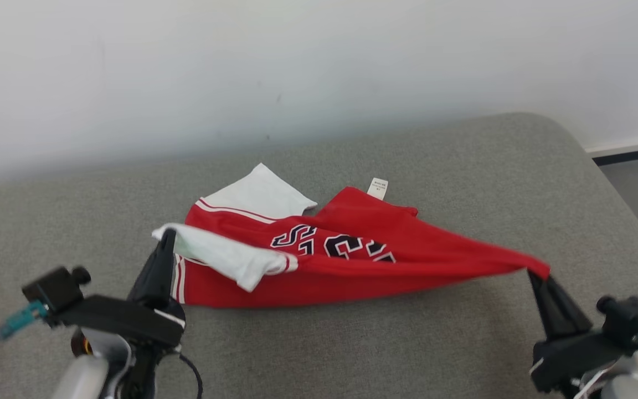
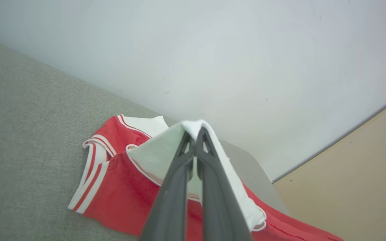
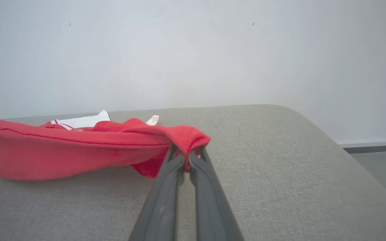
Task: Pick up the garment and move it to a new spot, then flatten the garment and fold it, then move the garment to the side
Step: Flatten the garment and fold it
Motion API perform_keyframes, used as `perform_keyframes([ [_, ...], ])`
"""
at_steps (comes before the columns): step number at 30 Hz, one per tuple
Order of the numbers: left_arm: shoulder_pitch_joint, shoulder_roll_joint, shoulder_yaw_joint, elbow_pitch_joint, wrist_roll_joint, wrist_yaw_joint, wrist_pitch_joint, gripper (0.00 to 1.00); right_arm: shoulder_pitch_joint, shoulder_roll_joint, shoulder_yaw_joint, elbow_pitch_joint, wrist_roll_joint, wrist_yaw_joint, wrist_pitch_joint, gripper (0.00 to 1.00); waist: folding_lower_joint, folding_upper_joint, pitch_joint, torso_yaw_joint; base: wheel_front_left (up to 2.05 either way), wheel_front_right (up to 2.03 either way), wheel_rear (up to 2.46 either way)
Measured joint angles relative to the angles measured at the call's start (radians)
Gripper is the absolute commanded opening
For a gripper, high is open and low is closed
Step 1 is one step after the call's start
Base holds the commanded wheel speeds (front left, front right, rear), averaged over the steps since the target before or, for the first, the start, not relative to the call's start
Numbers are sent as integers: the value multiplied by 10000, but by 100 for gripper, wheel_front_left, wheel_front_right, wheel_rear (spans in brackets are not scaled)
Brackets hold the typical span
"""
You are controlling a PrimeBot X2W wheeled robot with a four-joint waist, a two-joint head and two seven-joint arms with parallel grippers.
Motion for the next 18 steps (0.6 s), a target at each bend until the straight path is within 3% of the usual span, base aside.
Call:
perform_keyframes([
  [9,-1716,1005,815,-2721,-815,445,1419,0,-2001,-1183,573,-1271,1540,0,533,0,1,1,-585,94,0,0,0],
  [18,-3903,1590,1210,-2851,-863,614,2000,0,-4458,-2389,1045,-2194,3448,0,2433,0,0,0,-852,-31,0,0,0],
])
